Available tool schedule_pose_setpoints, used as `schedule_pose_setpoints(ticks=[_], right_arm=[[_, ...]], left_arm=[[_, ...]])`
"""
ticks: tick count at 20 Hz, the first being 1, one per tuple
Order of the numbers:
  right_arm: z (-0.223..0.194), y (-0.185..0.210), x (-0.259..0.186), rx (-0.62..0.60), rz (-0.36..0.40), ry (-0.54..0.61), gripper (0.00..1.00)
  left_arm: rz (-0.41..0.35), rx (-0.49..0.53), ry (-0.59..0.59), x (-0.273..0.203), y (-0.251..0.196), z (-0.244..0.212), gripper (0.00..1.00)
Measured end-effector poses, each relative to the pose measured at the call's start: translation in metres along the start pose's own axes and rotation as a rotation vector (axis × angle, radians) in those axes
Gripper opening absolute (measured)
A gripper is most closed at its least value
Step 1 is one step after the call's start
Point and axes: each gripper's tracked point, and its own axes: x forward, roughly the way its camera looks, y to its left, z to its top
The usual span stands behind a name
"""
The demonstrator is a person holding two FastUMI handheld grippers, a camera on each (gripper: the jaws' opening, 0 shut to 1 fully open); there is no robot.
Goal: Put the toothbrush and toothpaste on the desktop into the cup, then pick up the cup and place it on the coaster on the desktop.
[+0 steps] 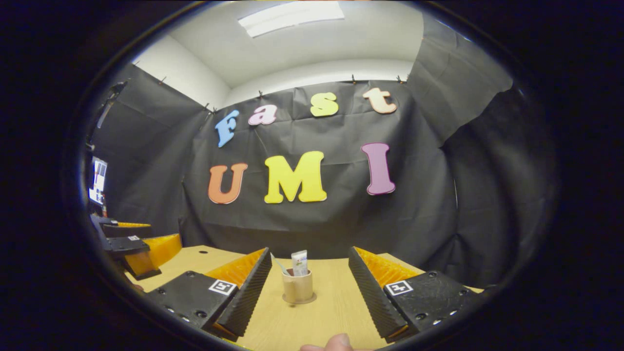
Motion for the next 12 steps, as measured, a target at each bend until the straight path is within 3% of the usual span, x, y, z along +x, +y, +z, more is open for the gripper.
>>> schedule_pose_setpoints(ticks=[12], right_arm=[[-0.035,0.005,0.017,-0.022,-0.013,0.069,0.95]], left_arm=[[-0.031,-0.008,0.016,0.014,-0.002,-0.021,0.96]])
